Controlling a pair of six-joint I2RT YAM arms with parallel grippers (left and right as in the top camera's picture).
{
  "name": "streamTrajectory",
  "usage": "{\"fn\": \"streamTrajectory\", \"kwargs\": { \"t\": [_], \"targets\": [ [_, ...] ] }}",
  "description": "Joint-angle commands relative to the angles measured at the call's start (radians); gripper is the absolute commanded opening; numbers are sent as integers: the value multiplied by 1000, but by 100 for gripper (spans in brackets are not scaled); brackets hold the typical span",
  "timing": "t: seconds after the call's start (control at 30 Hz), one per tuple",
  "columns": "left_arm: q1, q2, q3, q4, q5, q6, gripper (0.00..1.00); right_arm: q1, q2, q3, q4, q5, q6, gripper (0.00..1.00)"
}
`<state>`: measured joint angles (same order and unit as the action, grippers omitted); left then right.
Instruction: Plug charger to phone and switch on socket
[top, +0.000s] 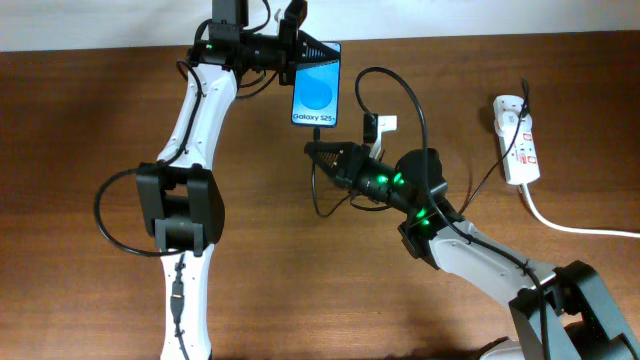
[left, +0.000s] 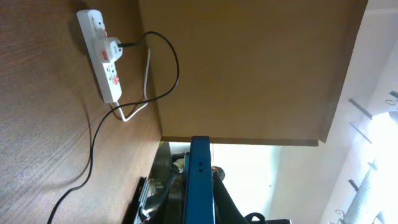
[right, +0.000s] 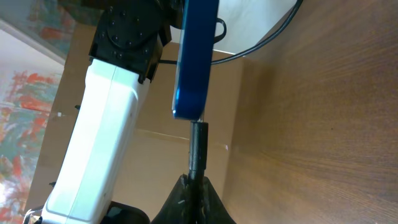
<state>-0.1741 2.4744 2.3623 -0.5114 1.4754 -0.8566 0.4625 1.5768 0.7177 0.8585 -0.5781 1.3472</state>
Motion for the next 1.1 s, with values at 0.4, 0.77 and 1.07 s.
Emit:
{"fn": "streamTrajectory", "kwargs": {
  "t": [0.4, 0.77, 1.07],
  "targets": [
    [-6, -19, 11, 3, -27, -14, 0, -4, 5, 14, 2, -52, -23, 4],
    [-6, -19, 11, 3, -11, -13, 0, -6, 5, 14, 35, -24, -30, 4],
    [-6, -19, 11, 3, 5, -13, 0, -6, 5, 14, 21, -7, -33, 4]
  ]
}}
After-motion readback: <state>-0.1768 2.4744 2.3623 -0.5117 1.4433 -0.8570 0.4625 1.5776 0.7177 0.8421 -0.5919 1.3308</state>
